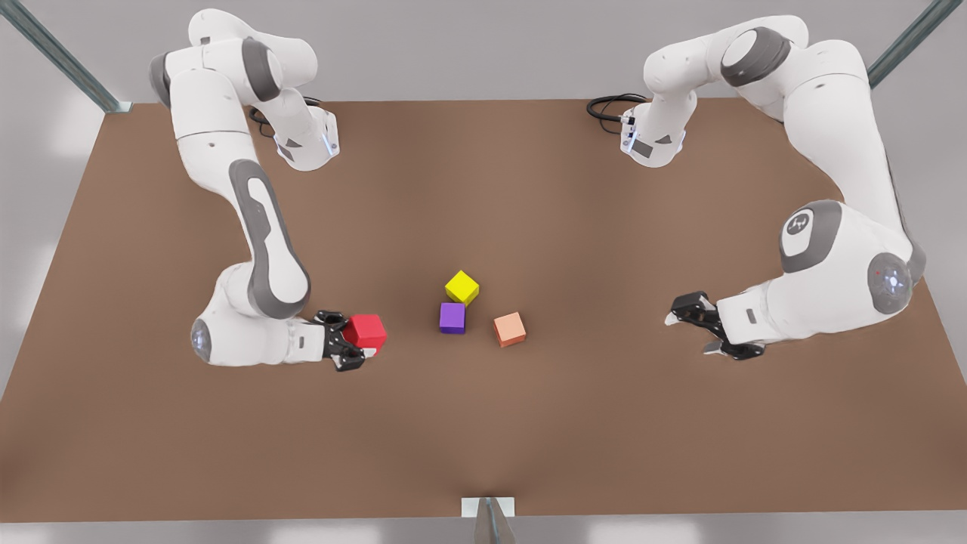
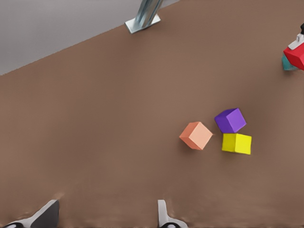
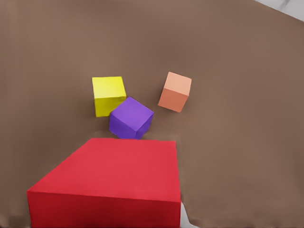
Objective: Pick up red wooden cube and pass to hand red wooden cube and place in blue wooden cube
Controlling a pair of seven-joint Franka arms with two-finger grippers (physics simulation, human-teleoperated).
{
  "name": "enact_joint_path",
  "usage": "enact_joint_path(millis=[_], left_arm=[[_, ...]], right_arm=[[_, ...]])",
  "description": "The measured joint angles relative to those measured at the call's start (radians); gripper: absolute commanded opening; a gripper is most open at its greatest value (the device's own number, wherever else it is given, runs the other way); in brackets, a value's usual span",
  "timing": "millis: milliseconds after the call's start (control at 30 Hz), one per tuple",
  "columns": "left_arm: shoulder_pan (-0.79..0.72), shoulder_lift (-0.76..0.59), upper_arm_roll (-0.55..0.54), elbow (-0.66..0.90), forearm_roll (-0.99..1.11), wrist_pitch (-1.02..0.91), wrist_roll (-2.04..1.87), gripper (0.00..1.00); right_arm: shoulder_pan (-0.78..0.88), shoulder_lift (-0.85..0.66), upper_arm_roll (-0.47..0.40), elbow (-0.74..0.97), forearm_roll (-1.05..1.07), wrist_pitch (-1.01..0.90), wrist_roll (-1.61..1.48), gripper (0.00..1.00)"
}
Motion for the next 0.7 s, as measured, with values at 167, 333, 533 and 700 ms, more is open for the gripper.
enact_joint_path(millis=[167, 333, 533, 700], left_arm=[[-0.204, -0.383, 0.445, -0.427, -0.040, -0.012, -0.034, 1.00], [-0.221, -0.270, 0.444, -0.335, -0.049, -0.053, -0.059, 1.00], [-0.193, -0.235, 0.443, -0.304, -0.046, -0.077, -0.082, 1.00], [-0.189, -0.233, 0.443, -0.304, -0.045, -0.085, -0.095, 1.00]], right_arm=[[-0.045, -0.042, -0.014, -0.082, -0.539, 0.133, 0.092, 0.70], [-0.070, -0.153, -0.016, -0.306, -0.730, 0.300, 0.155, 0.70], [-0.071, -0.216, -0.027, -0.482, -0.800, 0.470, 0.220, 0.70], [-0.085, -0.262, -0.038, -0.604, -0.824, 0.582, 0.261, 0.70]])
